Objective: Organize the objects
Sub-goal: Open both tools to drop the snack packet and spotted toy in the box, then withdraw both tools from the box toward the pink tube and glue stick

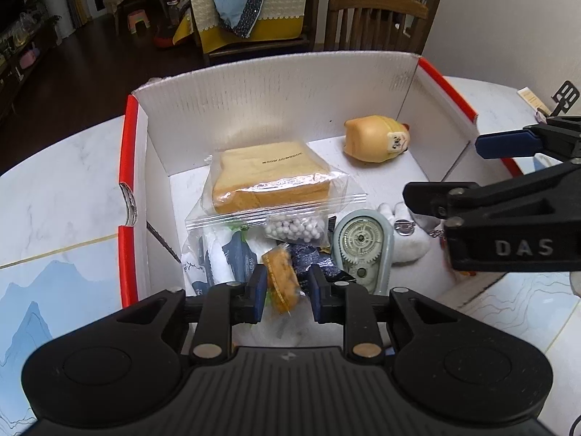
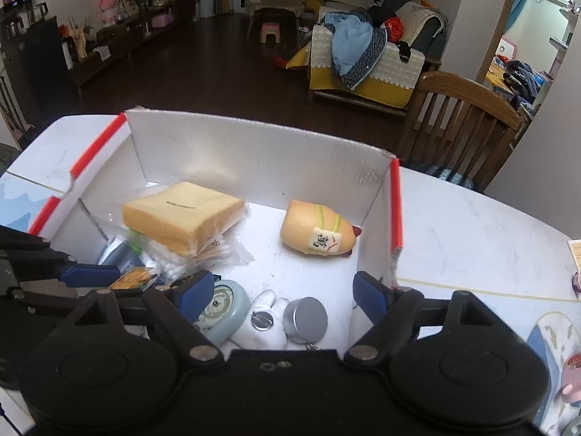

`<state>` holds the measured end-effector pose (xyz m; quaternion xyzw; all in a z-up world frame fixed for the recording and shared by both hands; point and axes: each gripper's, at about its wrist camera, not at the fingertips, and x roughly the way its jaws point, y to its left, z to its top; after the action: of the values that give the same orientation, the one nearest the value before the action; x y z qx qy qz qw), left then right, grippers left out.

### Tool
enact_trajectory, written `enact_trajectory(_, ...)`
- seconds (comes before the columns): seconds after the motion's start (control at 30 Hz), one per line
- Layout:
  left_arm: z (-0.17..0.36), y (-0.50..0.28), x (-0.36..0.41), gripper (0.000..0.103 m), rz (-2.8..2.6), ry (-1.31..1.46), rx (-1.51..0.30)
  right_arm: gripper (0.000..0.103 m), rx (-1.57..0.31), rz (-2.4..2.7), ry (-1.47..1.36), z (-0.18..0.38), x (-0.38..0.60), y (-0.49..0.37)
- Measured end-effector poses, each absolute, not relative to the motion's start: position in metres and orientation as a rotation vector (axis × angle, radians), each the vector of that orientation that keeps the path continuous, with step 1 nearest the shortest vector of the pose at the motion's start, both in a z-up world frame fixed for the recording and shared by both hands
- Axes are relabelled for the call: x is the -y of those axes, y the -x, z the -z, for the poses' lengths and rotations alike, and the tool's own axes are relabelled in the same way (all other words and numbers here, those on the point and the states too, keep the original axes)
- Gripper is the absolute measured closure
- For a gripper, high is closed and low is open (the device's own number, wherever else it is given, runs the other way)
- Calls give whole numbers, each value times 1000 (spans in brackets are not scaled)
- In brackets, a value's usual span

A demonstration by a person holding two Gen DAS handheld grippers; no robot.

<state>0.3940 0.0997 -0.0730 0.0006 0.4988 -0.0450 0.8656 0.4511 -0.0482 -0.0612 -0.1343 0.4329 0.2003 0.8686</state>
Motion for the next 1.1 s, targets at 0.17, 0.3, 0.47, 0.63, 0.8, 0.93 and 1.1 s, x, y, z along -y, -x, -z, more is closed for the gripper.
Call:
enact_trajectory(0.17, 62, -382, -99, 81, 95, -5, -1013, 18, -886, -428, 261, 48, 60, -439)
enact_trajectory(0.3, 53, -374, -98, 81, 92, -3, -992, 15, -857, -443, 245, 35, 69, -428)
enact_trajectory(0.47, 42, -367, -95, 81, 98, -3, -964, 13, -825, -463, 231, 19, 80, -413)
enact_trajectory(0.63, 31, -357, -93, 81, 104, 1, -930, 11, -790, -485, 214, 5, 92, -394)
enact_trajectory(0.8, 17, -343, -92, 81, 127, 4, -889, 8, -745, -497, 188, -6, 106, -374)
enact_trajectory(0.93, 8, -329, -92, 80, 150, 16, -847, 5, -721, -512, 189, -9, 113, -357)
enact_trajectory(1.1, 1, -313, -92, 80, 162, 17, -821, 3, -719, -533, 178, -6, 122, -337)
